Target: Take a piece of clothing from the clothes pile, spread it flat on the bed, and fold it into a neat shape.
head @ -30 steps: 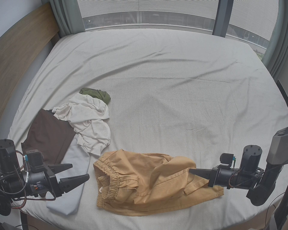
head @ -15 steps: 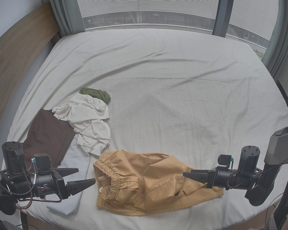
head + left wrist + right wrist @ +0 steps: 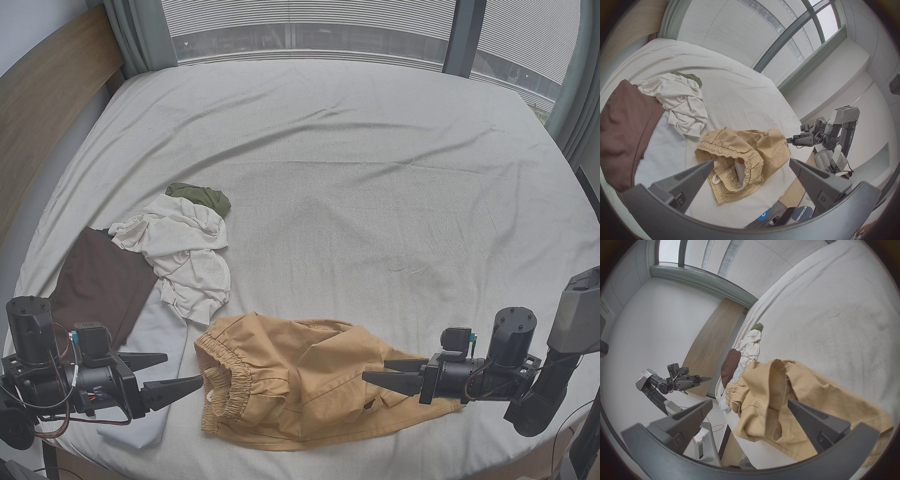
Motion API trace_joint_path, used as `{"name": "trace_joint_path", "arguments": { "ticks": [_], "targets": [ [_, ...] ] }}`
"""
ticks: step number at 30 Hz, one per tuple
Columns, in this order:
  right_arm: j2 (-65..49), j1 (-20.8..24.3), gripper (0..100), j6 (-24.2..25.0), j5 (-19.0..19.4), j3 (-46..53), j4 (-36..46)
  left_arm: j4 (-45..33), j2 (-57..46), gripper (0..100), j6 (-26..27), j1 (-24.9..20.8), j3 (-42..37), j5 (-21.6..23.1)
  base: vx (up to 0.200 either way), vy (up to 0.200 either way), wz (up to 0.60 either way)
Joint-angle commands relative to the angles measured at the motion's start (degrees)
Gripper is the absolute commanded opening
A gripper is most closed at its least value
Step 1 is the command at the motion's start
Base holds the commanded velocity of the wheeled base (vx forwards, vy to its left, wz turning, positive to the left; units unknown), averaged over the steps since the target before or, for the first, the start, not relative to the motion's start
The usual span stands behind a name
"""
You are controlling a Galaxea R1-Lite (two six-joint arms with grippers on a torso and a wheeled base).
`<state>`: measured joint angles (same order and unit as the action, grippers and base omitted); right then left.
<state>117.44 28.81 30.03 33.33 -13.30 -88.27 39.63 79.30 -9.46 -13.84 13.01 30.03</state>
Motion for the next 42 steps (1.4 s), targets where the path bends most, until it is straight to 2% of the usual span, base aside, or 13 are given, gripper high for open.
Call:
{"name": "trace_joint_path", "arguments": {
  "ticks": [1, 26, 27, 36, 42],
  "targets": [
    [0.15, 1.69, 100, 0.03, -0.02, -1.38, -0.06, 0.01, -0.11, 100, -0.03, -0.05, 0.0, 0.03, 0.0, 0.0, 0.0],
    [4.64, 5.82, 100, 0.3, -0.11, -5.07, -0.41, 0.09, -0.11, 100, 0.06, -0.05, -0.09, 0.03, 0.0, 0.0, 0.0],
    [4.72, 5.82, 0, 0.3, -0.11, -5.16, -0.41, 0.09, -0.11, 100, 0.06, -0.05, -0.09, 0.03, 0.0, 0.0, 0.0],
    [5.51, 5.38, 0, 0.3, -0.11, -5.24, -0.41, 0.09, 0.07, 100, 0.06, -0.23, 0.0, 0.03, 0.0, 0.0, 0.0],
    [3.49, 4.77, 0, 0.21, -0.28, -4.81, -0.32, 0.27, 2.44, 100, -0.3, -2.95, 0.0, 0.03, 0.0, 0.0, 0.0]
  ]
}}
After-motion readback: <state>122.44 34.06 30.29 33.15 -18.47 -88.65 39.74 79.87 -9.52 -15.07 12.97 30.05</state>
